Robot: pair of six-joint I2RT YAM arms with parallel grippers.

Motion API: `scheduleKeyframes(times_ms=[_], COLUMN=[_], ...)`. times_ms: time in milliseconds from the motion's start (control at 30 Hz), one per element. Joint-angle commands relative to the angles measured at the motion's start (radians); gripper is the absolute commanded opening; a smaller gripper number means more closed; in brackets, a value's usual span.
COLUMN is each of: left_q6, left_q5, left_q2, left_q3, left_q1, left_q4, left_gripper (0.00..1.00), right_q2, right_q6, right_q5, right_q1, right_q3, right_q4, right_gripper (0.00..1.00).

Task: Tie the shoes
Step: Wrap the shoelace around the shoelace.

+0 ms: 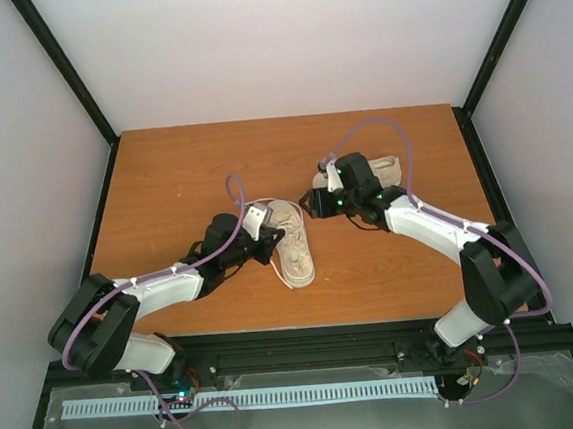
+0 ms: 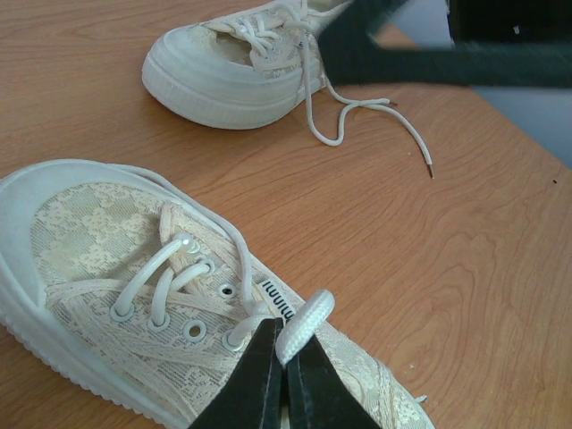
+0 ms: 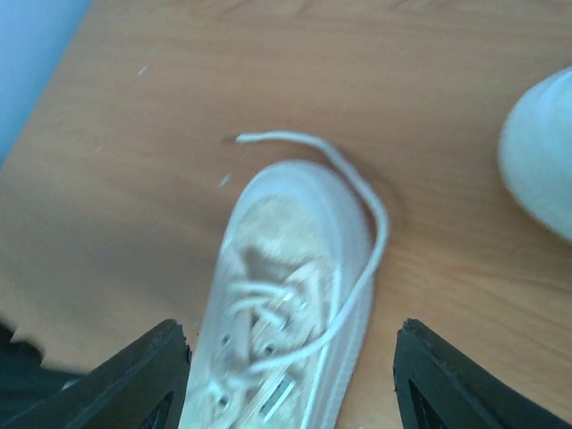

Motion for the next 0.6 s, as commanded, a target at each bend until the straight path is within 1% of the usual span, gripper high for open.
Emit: scheduleKeyframes(times_ms=[0,67,167,300,433,567], left_q6=[0.023,0.025,0.028,0.033,0.036,0.037], left_q5=[0.023,0.025,0.035,0.045,0.044,0.046], left_q2=[0.008,0.008,0.008,0.009,0.012,0.015], left_q3=[0.018,0.018,0.019,0.018,0.021,0.021], left_q1=[-0.009,-0.009,-0.009,-0.009,-0.009,-0.008], left_q4=[0.043,0.045,0.046,0.046,0.046,0.047], left_gripper=[0.01,0.01,0.01,0.01,0.01,0.01], right_q2=[-0.078,-0.081,-0.070,-0.030,0.026,0.069], right_q6=[-0.151,-0.176,-0.207,-0.259,-0.313,-0.359], right_q5=[-0.290,-0.411,-0.500,-0.542,-0.602,-0.620], right_q1=[0.005,0.006,0.007,0.007,0.007,0.007], right_q3=[-0.129,-0.175,-0.198,-0.170,-0.125,-0.100], right_q4=[0.196,0.258,0.303,0.306,0.274,0.238], right_gripper=[0.63,0.63,0.63,0.62,0.58,0.55])
